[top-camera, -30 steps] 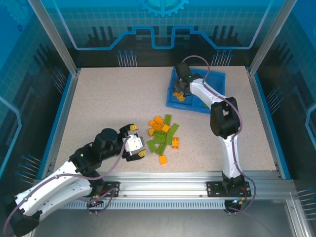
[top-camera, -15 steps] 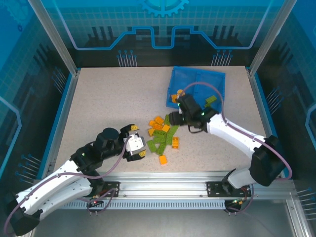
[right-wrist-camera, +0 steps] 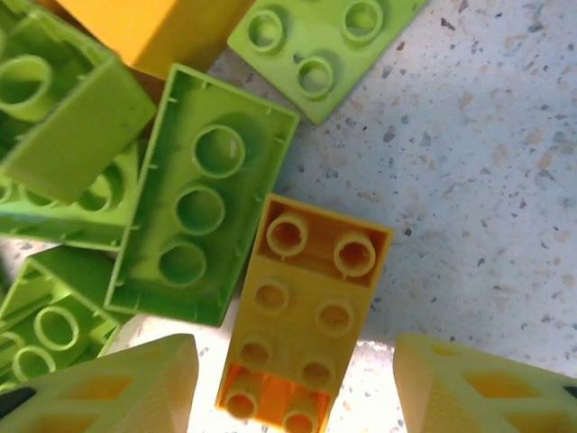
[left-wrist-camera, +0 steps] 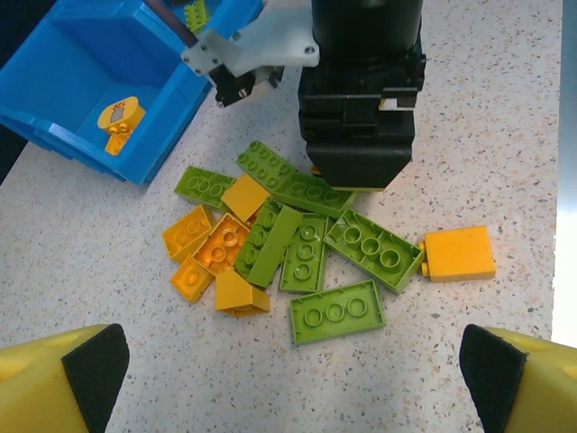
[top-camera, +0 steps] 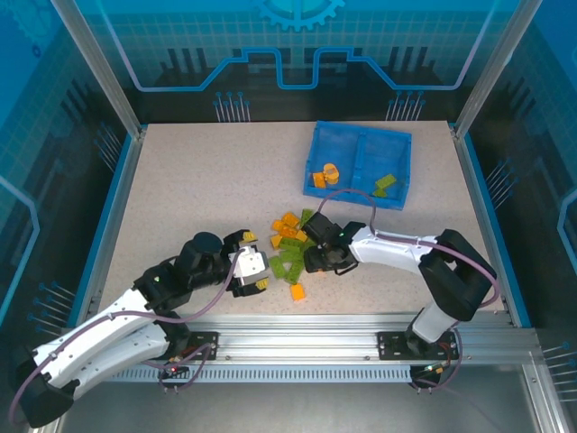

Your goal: Sort the legos into containers by color

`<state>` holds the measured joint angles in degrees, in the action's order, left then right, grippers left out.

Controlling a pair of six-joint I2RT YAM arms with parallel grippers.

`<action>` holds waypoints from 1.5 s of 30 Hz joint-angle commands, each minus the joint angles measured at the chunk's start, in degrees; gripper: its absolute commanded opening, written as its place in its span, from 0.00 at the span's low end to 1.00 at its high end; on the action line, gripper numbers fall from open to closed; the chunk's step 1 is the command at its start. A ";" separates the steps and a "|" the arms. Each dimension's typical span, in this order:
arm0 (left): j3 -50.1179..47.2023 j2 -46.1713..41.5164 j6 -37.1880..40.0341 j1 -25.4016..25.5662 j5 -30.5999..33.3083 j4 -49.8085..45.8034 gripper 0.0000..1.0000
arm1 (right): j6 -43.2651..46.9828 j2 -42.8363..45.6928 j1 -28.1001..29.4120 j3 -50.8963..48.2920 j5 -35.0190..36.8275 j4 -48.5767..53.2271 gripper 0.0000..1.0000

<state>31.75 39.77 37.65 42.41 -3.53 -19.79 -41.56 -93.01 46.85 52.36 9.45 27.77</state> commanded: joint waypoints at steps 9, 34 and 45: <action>0.07 -1.01 0.61 -0.47 -1.49 -0.97 0.99 | -2.08 -2.54 0.79 -1.44 5.14 -0.69 0.38; 2.84 -0.52 -11.07 -4.17 5.75 3.15 0.99 | 21.16 -14.89 -20.46 36.79 12.49 -5.47 0.33; 2.46 -1.15 -12.15 -4.71 6.96 3.21 0.99 | 19.41 -36.74 -25.10 61.19 8.19 3.31 0.46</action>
<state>32.82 39.27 26.94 38.26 2.33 -17.63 -21.93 -129.05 22.15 109.73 19.11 27.90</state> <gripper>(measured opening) 0.987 0.447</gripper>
